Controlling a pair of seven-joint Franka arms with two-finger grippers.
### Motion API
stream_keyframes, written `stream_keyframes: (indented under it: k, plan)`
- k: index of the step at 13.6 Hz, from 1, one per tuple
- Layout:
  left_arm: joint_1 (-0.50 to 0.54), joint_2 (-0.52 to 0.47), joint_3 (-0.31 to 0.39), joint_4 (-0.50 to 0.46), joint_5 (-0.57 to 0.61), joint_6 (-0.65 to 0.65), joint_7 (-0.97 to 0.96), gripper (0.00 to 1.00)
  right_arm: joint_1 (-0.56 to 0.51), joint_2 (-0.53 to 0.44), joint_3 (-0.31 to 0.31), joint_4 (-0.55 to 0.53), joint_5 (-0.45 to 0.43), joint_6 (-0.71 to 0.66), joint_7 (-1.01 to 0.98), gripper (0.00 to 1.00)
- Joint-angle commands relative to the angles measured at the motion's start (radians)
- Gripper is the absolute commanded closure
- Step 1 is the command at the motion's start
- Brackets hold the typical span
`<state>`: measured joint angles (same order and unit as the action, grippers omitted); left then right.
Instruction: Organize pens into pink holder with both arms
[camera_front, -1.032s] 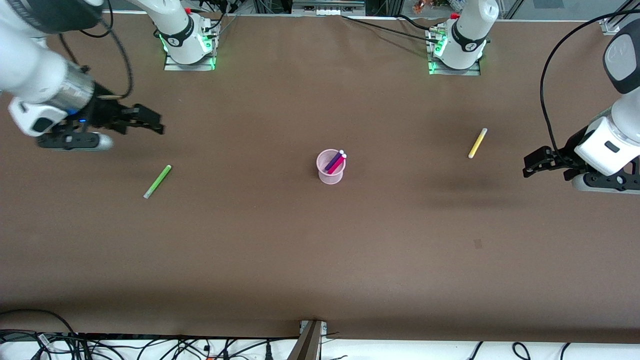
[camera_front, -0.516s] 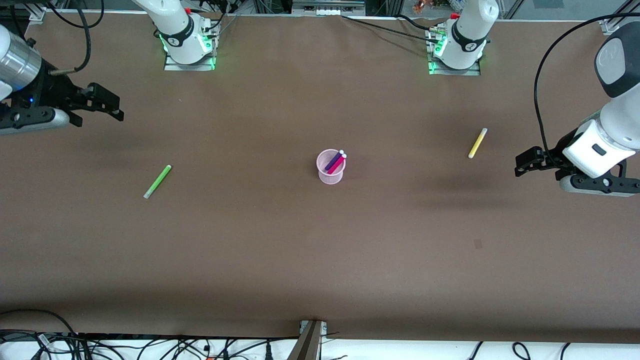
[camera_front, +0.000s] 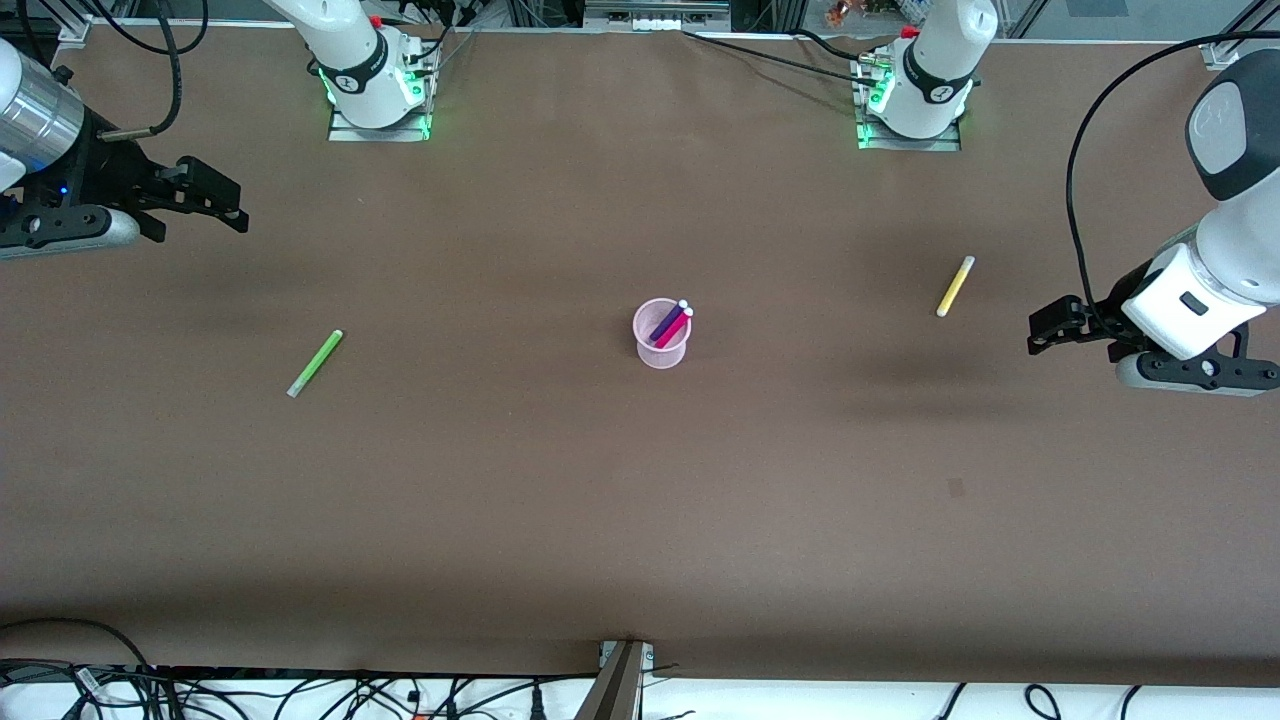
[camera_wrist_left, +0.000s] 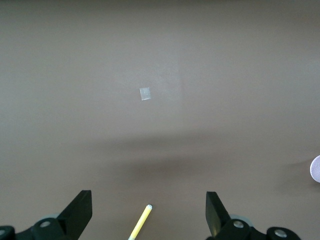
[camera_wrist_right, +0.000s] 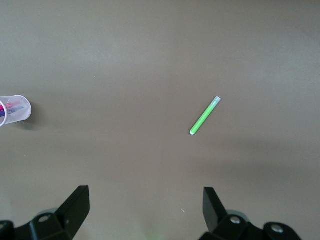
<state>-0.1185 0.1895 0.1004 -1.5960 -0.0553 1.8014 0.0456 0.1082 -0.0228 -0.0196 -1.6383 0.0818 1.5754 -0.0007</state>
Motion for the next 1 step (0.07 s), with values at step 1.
stream_keyframes:
  k: [1]
  plan:
    - [0.002, 0.004, -0.004, 0.013, 0.022, -0.008, 0.004, 0.00, -0.018, -0.005, 0.020, -0.002, -0.016, -0.012, 0.013, 0.00]
